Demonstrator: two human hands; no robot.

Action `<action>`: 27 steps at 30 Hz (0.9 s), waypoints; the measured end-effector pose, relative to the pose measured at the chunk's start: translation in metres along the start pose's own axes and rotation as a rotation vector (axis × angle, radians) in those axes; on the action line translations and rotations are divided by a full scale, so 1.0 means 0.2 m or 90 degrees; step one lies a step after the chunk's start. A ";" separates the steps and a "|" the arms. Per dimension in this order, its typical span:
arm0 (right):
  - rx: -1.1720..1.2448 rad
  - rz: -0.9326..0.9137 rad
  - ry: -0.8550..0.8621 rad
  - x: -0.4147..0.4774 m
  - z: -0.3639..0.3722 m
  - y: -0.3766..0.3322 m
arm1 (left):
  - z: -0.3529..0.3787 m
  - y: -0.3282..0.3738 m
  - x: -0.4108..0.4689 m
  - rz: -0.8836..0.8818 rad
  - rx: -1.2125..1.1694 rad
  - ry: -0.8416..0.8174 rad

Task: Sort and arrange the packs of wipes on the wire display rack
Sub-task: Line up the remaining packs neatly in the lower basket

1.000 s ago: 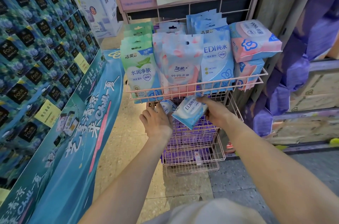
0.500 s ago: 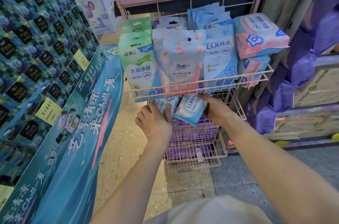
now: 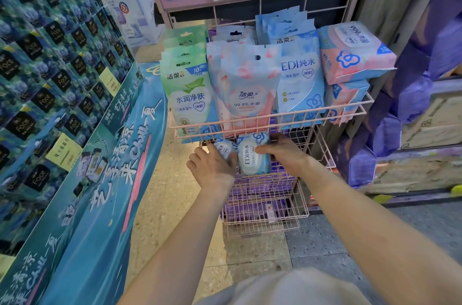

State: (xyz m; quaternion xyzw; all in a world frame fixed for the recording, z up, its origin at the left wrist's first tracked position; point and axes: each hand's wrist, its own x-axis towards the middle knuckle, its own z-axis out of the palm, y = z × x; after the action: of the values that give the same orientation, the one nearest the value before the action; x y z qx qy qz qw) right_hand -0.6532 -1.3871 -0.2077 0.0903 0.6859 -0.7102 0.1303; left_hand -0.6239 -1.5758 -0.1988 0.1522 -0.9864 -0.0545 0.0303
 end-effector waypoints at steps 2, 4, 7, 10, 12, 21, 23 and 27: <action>0.013 0.008 0.009 0.01 0.00 0.01 | -0.05 -0.04 0.03 0.049 0.038 -0.063; 0.020 0.030 0.018 0.02 0.00 0.01 | -0.10 -0.07 0.06 0.101 0.077 -0.135; 0.005 0.079 0.012 0.03 0.01 0.01 | -0.14 -0.07 0.09 0.111 0.076 -0.163; -0.012 0.049 0.039 0.05 0.02 0.01 | -0.14 -0.02 0.09 0.087 0.054 -0.151; 0.012 0.030 0.051 0.05 0.03 0.01 | -0.14 0.00 0.08 0.069 0.050 -0.147; 0.096 0.014 0.031 0.01 0.03 0.00 | -0.08 -0.09 -0.03 0.074 -0.071 -0.045; 0.120 0.011 0.029 -0.01 0.02 -0.01 | -0.09 -0.11 -0.05 0.076 -0.104 -0.018; 0.178 0.011 0.030 -0.04 0.02 -0.03 | -0.08 -0.11 -0.10 0.069 -0.176 0.029</action>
State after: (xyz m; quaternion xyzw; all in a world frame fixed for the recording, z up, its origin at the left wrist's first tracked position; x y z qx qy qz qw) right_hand -0.6465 -1.3911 -0.1987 0.1304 0.5822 -0.7955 0.1061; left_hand -0.5968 -1.5919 -0.1859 0.0945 -0.9752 -0.1847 0.0765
